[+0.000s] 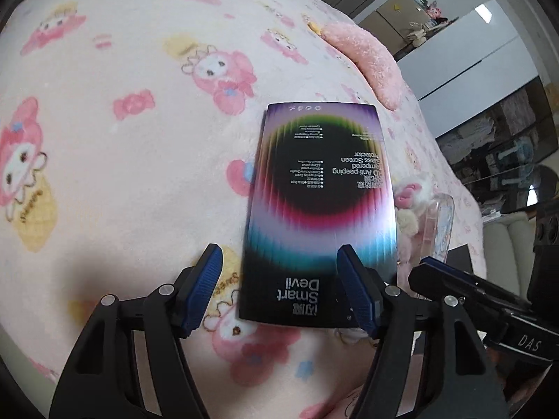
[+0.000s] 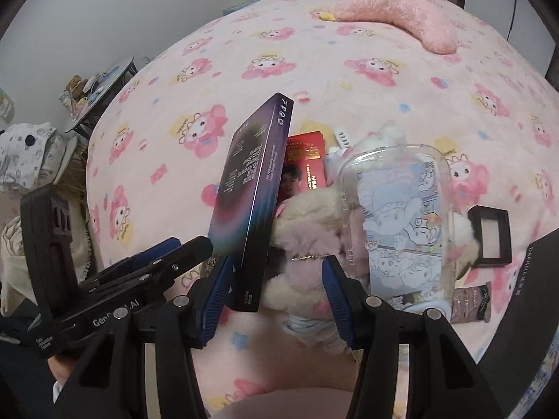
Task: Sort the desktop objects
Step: 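Grasp the dark Smart Devil box with both grippers and lift it, then carry the Smart Devil box with both grippers over the black box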
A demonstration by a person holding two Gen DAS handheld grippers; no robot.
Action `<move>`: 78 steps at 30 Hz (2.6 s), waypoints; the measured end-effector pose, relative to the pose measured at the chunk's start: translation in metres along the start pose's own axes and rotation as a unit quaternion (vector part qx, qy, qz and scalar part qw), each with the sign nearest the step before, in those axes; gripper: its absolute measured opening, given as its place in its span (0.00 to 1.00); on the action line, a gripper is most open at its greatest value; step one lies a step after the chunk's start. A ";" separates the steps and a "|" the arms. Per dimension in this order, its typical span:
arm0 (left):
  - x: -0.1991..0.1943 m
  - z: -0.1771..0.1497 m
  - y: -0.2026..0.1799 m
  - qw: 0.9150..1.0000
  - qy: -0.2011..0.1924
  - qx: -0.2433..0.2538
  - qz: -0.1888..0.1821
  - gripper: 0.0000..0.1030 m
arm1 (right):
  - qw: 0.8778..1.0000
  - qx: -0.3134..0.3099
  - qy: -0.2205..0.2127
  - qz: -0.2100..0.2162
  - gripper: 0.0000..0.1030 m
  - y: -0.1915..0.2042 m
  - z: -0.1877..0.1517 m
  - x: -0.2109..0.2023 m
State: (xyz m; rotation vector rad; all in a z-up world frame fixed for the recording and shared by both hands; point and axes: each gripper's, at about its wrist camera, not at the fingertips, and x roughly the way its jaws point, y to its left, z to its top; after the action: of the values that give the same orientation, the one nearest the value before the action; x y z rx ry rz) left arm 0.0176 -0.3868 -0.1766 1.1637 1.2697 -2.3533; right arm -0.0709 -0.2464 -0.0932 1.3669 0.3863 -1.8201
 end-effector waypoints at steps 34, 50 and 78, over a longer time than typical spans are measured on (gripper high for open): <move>0.019 -0.026 -0.027 0.992 0.083 0.016 -0.098 0.65 | 0.999 0.021 0.018 0.034 0.28 -0.025 -0.023 0.009; -0.044 -0.033 -0.125 0.974 0.044 0.115 -0.189 0.65 | 0.990 -0.014 -0.143 -0.012 0.27 -0.024 -0.050 -0.121; 0.056 -0.169 -0.364 0.935 0.169 0.252 -0.186 0.67 | 0.974 0.098 -0.192 -0.071 0.27 -0.230 -0.168 -0.235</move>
State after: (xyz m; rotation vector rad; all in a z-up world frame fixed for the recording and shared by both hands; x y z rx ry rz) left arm -0.1190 -0.0274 -0.0501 1.6632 1.0811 -2.9784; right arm -0.1124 0.1058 0.0075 1.0984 0.1030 -2.2351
